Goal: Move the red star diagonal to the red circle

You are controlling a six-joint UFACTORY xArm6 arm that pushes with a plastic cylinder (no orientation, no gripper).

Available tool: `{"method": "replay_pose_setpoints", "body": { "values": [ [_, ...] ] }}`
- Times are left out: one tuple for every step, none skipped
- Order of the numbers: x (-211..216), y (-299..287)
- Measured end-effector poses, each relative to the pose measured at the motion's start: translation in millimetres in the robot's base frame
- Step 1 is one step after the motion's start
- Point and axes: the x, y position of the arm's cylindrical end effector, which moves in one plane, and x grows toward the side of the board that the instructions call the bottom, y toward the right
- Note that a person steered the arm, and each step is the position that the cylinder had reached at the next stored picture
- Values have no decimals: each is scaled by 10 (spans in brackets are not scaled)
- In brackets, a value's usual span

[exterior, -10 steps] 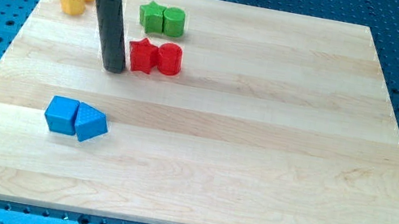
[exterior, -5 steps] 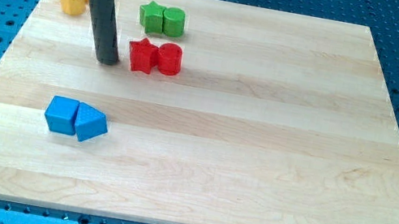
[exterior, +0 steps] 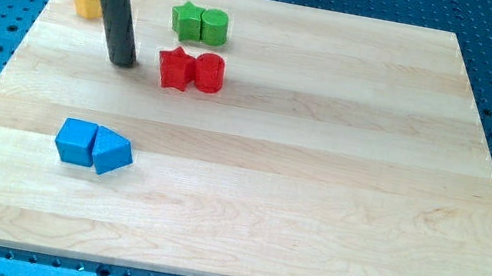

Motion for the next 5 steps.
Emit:
{"method": "replay_pose_setpoints", "body": {
  "values": [
    [-56, 29],
    [210, 28],
    [407, 82],
    [360, 82],
    [226, 588]
  ]
}}
